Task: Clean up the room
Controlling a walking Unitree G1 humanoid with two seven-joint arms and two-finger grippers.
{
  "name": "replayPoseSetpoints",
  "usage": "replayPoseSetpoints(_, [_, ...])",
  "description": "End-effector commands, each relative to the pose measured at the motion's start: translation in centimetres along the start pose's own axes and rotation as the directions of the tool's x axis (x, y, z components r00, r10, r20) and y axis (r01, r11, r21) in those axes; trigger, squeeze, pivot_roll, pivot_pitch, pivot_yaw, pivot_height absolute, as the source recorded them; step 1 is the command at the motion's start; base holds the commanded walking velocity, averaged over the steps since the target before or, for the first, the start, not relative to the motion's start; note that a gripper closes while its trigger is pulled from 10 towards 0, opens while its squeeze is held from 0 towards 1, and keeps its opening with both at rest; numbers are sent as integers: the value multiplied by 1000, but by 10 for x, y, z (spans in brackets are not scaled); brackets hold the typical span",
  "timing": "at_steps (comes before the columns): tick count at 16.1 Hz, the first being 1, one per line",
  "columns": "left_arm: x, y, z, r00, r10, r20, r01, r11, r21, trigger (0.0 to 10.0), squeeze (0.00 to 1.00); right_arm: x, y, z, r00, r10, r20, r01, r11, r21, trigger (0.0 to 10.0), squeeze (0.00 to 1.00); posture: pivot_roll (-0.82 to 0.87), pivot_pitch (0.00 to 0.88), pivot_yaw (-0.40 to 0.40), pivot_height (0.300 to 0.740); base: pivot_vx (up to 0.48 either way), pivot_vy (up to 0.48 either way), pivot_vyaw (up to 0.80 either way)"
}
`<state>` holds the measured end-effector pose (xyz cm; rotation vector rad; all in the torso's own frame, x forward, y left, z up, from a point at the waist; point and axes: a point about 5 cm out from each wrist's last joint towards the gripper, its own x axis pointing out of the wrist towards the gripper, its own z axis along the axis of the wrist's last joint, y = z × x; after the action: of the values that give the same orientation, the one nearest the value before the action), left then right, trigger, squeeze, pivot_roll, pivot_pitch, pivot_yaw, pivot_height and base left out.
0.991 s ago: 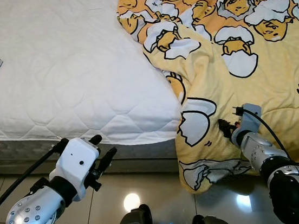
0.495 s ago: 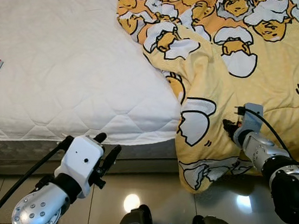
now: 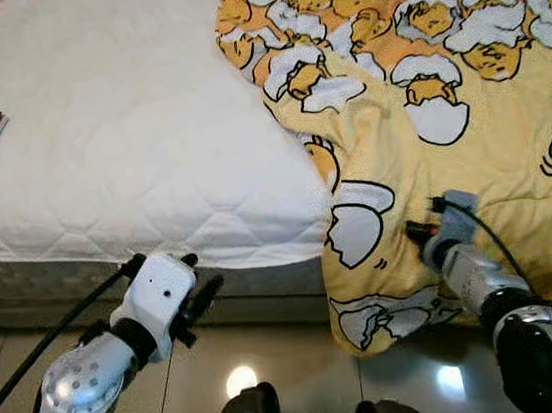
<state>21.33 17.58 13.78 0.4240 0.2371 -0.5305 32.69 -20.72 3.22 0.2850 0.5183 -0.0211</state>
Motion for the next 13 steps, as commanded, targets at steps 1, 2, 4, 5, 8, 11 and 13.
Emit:
replayPoseSetpoints(1, [4,7,-3,999,47,5,-47,999,-14,10000,0,3,17,5,994,107,24,-104,992,-77,0,0,96,28,13,740,0,0,0])
replayPoseSetpoints(2, [8,13,-4,997,76,9,-76,997,-27,10000,0,5,30,5,985,169,23,-166,979,-117,0,0,83,11,13,740,0,0,0])
replayPoseSetpoints(4, [16,25,-4,990,141,14,-141,990,-31,10000,0,6,65,1,939,345,-3,-338,918,-207,0,0,67,0,13,740,0,0,0])
replayPoseSetpoints(5, [20,33,-4,983,183,11,-183,983,-30,10000,0,4,92,-5,881,472,-41,-464,841,-280,0,0,65,0,14,740,0,0,0])
replayPoseSetpoints(8, [25,55,-4,955,297,7,-297,955,-25,10000,0,-15,159,-26,613,769,-182,-755,502,-421,0,0,66,0,20,740,0,0,0])
replayPoseSetpoints(11, [29,63,-6,952,306,12,-306,952,-24,10000,0,-23,176,-32,579,790,-201,-751,422,-508,9255,0,59,0,23,740,0,0,0])
replayPoseSetpoints(13, [30,59,-10,954,300,6,-299,954,-35,10000,0,-14,153,-26,740,665,-105,-600,581,-550,10000,0,48,0,26,740,0,0,0])
